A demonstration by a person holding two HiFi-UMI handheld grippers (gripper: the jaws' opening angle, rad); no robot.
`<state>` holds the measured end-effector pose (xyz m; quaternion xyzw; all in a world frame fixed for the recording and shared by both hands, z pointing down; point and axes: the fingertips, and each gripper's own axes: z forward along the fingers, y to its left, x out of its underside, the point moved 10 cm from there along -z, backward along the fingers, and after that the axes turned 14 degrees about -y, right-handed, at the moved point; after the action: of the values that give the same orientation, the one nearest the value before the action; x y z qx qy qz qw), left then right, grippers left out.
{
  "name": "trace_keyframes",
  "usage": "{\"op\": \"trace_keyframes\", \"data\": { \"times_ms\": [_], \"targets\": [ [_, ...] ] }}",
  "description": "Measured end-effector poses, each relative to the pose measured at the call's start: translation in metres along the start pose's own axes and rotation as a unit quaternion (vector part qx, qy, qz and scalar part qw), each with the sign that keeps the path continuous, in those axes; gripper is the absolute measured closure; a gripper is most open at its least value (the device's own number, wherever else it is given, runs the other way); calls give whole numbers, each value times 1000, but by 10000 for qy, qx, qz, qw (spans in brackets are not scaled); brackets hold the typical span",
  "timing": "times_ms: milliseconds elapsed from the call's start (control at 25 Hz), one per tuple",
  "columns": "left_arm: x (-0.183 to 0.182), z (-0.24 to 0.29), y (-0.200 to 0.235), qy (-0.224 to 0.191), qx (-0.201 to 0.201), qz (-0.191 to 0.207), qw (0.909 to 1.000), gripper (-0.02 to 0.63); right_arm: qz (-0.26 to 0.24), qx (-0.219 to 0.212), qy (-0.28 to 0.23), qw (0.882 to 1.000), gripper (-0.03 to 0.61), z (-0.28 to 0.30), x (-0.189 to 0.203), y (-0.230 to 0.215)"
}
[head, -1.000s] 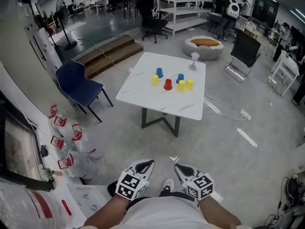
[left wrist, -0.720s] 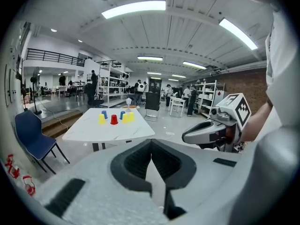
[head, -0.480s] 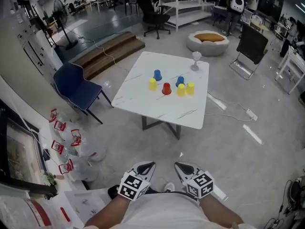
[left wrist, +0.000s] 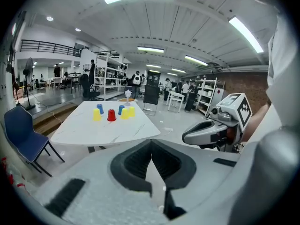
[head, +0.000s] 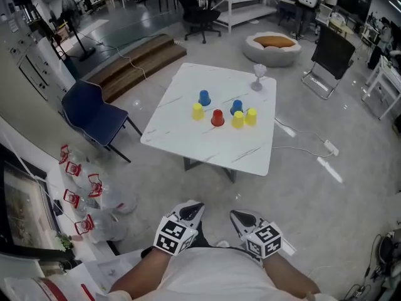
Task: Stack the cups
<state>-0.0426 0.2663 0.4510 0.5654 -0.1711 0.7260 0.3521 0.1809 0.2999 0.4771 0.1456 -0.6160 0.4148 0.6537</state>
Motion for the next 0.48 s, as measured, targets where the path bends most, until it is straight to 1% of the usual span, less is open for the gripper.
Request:
{"op": "trace_keyframes", "data": {
  "times_ms": [120, 240, 480],
  "targets": [
    [-5, 25, 27, 8, 177, 4, 9998, 604, -85, 133, 65, 9999, 572, 23, -9, -17],
    [-18, 51, 61, 10, 396, 40, 9992, 604, -76, 360, 81, 9993, 572, 53, -23, -36],
    [-62, 96, 151, -37, 826, 207, 9964, 604, -82, 800, 43, 9968, 571, 131, -62, -61]
  ]
}}
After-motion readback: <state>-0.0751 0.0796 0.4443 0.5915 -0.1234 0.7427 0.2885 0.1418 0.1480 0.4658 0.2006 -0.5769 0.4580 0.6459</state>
